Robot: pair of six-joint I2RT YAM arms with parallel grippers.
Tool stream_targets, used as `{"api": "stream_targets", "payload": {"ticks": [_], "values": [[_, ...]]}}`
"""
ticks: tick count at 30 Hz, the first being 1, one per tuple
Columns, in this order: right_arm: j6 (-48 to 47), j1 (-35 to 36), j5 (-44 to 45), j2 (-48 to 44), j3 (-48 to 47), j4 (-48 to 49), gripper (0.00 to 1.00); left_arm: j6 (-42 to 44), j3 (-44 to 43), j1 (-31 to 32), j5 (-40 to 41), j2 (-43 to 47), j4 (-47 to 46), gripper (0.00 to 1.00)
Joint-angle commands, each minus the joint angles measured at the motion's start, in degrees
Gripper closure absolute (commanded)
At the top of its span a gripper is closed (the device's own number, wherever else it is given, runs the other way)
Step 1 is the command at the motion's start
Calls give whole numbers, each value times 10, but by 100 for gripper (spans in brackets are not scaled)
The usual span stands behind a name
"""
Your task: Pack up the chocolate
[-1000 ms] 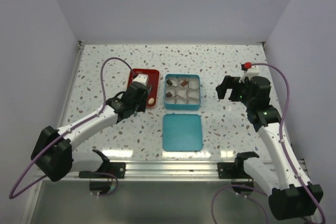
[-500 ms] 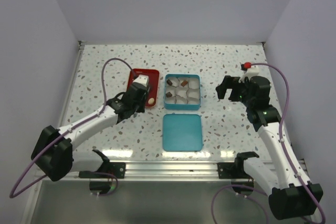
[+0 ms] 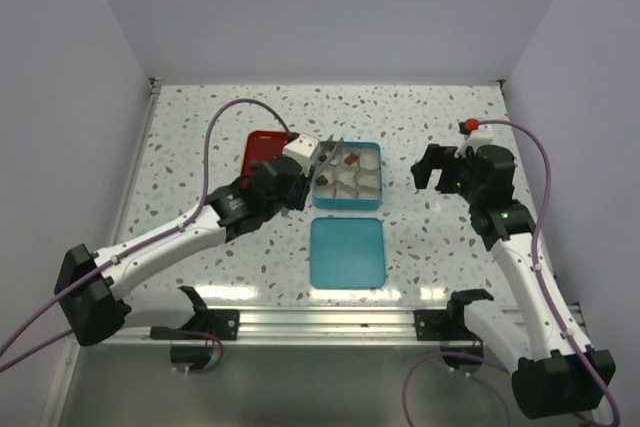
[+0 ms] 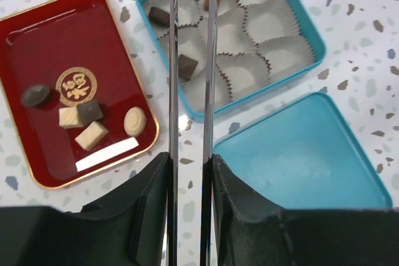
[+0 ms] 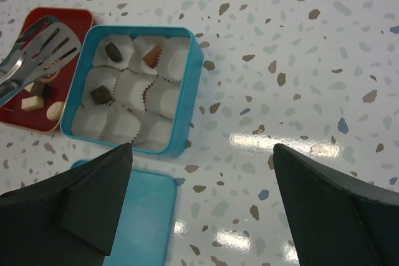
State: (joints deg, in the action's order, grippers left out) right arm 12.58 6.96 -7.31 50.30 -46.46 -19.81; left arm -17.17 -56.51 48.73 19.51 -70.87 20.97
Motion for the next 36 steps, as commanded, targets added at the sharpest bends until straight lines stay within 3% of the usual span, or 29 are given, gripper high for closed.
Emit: {"api": "stream_targets", "payload": {"ticks": [1,9,21,28,36], "values": [[-3,-1,-10,-5,-9,3,1,-4,-25,15,-4,-18,-29,73],[-2,-1,-10,-6,-7,2,1,-19,-35,51,-8,-82,-36,73],[-2,-1,-13,-3,-5,6,1,-28,-22,59,9,-103,-38,72],[-2,-1,-15,-4,-5,6,1,-30,-25,59,25,-115,-39,59],[-1,-1,-17,-1,-5,6,1,-26,-27,59,33,-117,-51,58]]}}
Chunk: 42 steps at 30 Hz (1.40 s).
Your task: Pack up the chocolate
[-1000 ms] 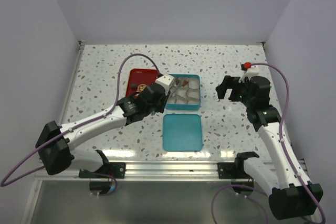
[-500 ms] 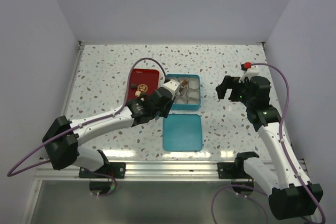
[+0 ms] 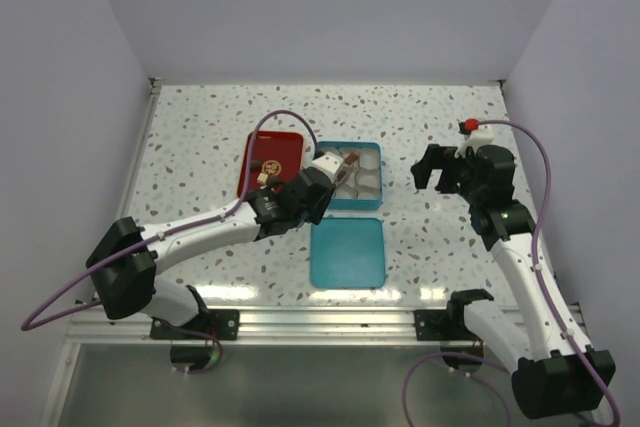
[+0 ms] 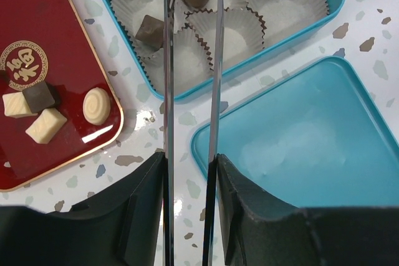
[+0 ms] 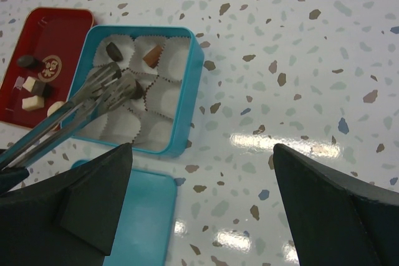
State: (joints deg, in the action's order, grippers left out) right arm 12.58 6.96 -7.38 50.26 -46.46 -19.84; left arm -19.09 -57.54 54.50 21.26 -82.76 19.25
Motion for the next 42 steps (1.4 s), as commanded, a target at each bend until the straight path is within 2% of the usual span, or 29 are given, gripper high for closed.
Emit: {"api": "stream_targets", "payload": {"ticks": [1,9,12,16,21,30,42], "values": [[-1,-1,-17,-2,-5,6,1,-6,-20,2,20,3,-30,59],[-1,-2,-19,1,-5,8,1,-32,-5,-17,115,81,39,60],[-1,-1,-20,1,-3,8,1,-46,40,-61,107,123,43,61],[-1,-1,-22,-2,-3,8,1,-52,90,-154,73,183,39,60],[-1,-1,-24,0,-3,8,1,-50,100,-217,52,181,58,60],[-1,-1,-26,0,-2,11,1,-63,121,-243,13,175,61,59],[-1,-1,-30,-3,-1,11,1,-76,124,-247,41,181,82,54]]}}
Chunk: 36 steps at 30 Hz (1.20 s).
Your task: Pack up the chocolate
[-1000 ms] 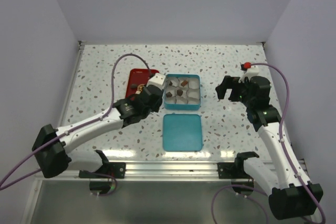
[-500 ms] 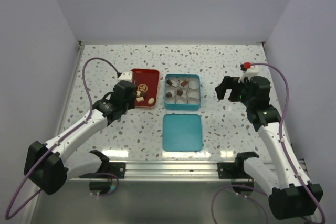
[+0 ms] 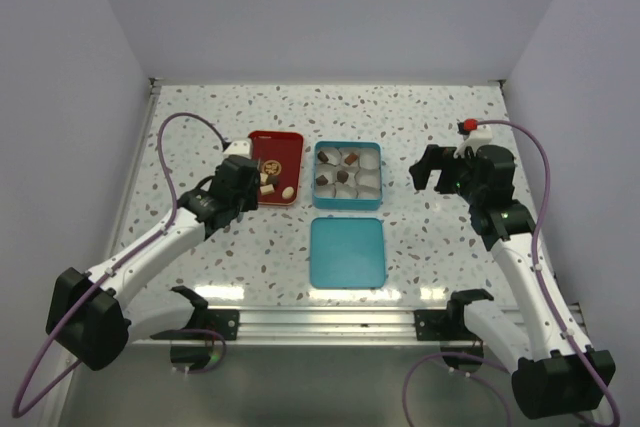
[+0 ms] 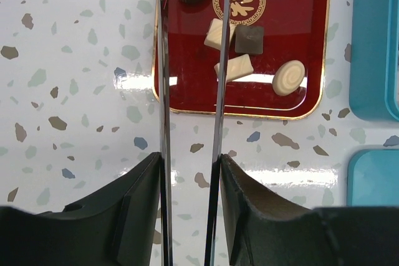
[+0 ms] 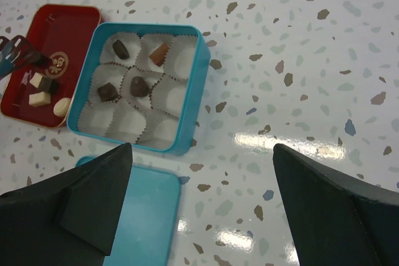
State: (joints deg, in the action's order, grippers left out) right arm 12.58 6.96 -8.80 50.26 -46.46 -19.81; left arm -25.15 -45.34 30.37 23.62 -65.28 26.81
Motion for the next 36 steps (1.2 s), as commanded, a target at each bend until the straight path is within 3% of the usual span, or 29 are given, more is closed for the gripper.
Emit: {"api": "stream_targets", "payload": {"ticks": [1,21,28,36], "values": [[-2,-2,-16,-3,-1,10,1,-17,1,-6,17,4,6,53],[-1,-1,-12,-9,-3,6,1,5,20,-13,-5,-48,-54,53],[-1,-1,-10,-5,-3,7,1,9,11,-13,-7,-45,-46,70],[-2,-1,-10,-3,-2,8,1,24,-10,-13,-23,13,-26,74]]}}
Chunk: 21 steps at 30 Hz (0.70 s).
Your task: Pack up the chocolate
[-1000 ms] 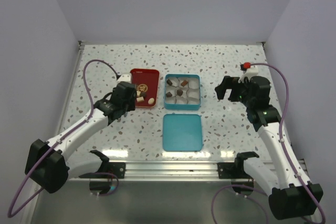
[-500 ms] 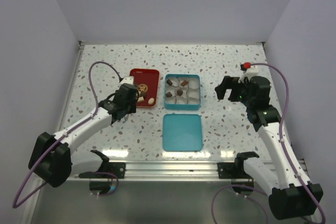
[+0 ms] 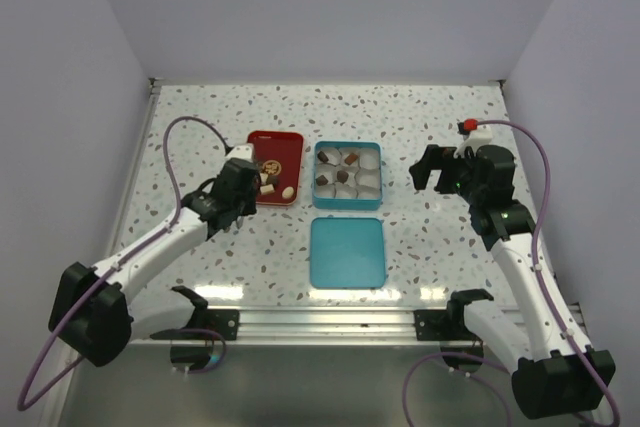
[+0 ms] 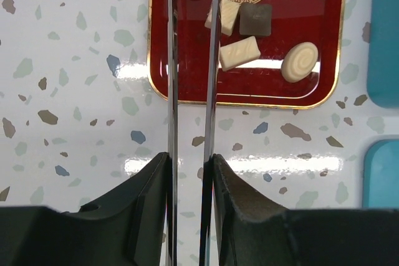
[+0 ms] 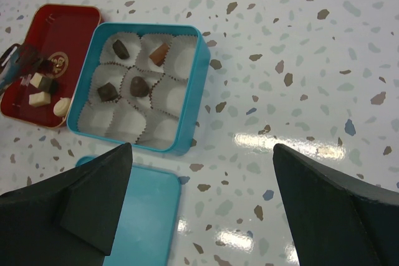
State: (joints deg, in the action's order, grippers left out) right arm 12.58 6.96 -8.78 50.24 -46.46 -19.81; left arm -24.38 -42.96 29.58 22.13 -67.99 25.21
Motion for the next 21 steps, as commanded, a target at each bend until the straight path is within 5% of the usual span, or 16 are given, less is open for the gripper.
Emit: {"api": "stream_targets", "payload": {"ticks": [1,7,21], "values": [[-2,0,-10,-1,-2,9,1,20,-45,-5,-12,44,-8,74],[-2,-2,-8,0,-3,9,1,56,-80,-1,-74,60,5,74],[-4,-1,-5,12,-6,8,1,43,-72,172,-69,94,48,74]]}}
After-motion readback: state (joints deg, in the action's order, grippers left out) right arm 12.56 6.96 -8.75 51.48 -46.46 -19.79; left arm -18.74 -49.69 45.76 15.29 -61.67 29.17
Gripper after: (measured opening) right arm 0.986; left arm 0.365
